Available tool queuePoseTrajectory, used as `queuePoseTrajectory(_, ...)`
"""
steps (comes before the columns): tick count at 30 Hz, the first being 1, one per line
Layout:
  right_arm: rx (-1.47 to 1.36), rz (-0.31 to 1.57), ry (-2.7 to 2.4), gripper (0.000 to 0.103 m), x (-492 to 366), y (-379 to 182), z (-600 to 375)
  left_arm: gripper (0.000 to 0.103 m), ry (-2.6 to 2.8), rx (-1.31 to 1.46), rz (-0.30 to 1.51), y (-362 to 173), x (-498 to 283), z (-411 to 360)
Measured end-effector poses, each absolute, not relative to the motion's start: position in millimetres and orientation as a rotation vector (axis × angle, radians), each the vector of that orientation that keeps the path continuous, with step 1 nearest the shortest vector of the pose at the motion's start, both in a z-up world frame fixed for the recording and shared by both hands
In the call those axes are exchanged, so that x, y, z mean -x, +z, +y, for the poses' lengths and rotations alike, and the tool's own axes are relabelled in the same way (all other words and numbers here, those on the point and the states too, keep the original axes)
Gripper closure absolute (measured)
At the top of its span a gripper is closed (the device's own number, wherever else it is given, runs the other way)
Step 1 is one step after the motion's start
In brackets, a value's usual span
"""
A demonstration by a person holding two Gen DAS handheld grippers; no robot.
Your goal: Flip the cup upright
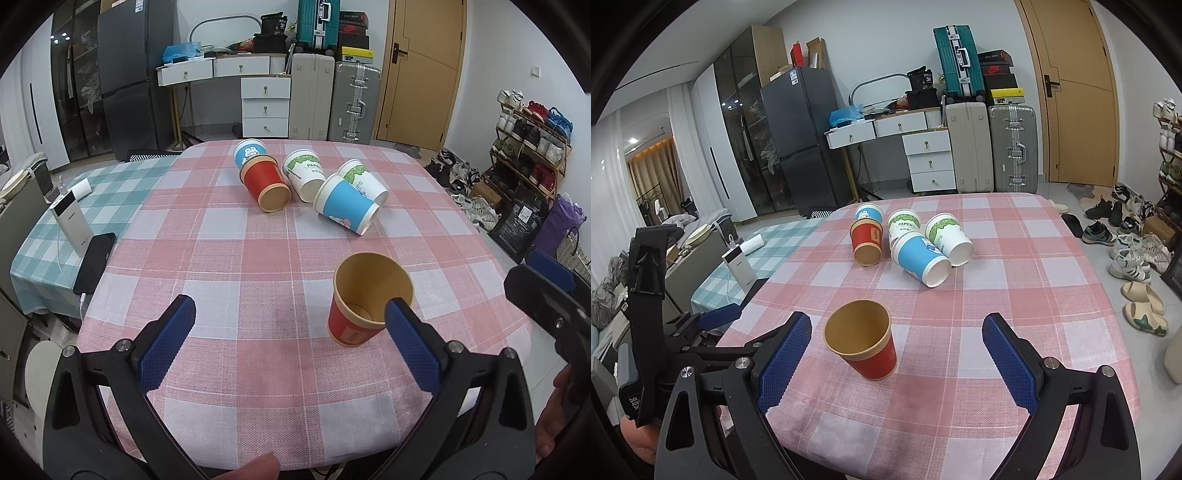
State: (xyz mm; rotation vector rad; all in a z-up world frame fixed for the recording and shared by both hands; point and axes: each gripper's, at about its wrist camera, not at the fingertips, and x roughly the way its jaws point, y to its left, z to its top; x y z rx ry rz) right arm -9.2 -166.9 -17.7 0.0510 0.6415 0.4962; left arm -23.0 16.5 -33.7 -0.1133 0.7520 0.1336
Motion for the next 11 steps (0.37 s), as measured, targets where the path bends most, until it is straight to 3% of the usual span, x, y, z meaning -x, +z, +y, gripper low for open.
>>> queuePoseTrajectory(11, -0.061, 0.647, 0.488, 0.007, 6.8, -25.1, -170.8, 0.001, 0.096, 0.079, 0.727, -35.1, 20.5, 6.3)
